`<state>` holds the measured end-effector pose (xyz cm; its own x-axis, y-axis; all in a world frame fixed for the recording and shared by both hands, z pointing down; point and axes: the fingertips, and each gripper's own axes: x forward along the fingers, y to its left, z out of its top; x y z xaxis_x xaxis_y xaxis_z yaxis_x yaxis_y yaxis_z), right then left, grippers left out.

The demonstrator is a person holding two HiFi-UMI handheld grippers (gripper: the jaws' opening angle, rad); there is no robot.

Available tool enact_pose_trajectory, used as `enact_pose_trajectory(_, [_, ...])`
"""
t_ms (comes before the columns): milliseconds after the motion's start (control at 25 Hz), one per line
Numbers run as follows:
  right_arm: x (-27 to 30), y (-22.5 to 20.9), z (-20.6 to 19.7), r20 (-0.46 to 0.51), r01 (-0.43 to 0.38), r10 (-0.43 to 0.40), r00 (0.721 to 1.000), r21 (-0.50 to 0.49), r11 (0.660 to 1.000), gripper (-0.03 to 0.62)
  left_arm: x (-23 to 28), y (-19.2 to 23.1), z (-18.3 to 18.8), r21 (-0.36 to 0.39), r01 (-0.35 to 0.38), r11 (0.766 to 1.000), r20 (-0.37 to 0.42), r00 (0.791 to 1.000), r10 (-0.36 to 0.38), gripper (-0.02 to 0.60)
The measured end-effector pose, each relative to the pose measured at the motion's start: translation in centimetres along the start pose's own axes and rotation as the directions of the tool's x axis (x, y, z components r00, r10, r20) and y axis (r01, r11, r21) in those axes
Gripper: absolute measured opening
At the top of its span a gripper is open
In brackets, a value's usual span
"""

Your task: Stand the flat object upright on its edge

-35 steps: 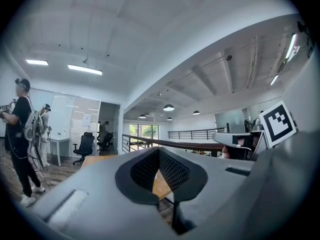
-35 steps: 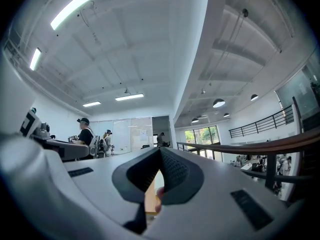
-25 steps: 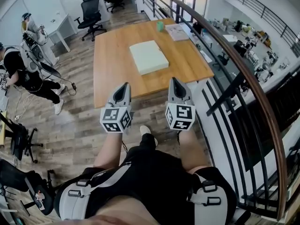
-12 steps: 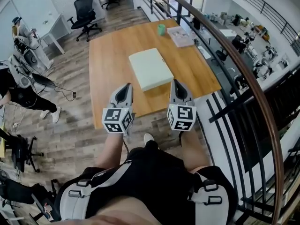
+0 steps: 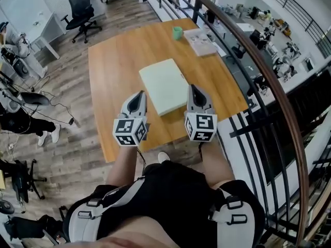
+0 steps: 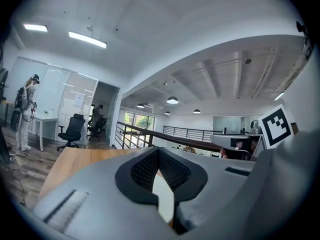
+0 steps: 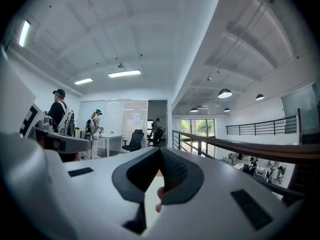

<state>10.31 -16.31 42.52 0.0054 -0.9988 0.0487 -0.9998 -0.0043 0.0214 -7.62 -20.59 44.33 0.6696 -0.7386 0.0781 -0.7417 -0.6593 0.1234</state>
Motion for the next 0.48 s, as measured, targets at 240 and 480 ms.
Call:
enact_pose_trajectory(240, [4.9,0.0,-0.7,-0.037,-0.011,0.009,0.999,-0.040,0.999,-0.005,3.5,3.6,-0.4,-0.042,-0.006,0.999,-0.007,1.000,0.006,-0.002])
enact_pose_trajectory(480, [7.1,-0.6,-1.4,-0.050,0.000,-0.001,0.999,-0.017,1.000,-0.005,5.5,5.3,-1.9,-0.056,-0.007,0.998,-0.042,0.999,0.004,-0.002])
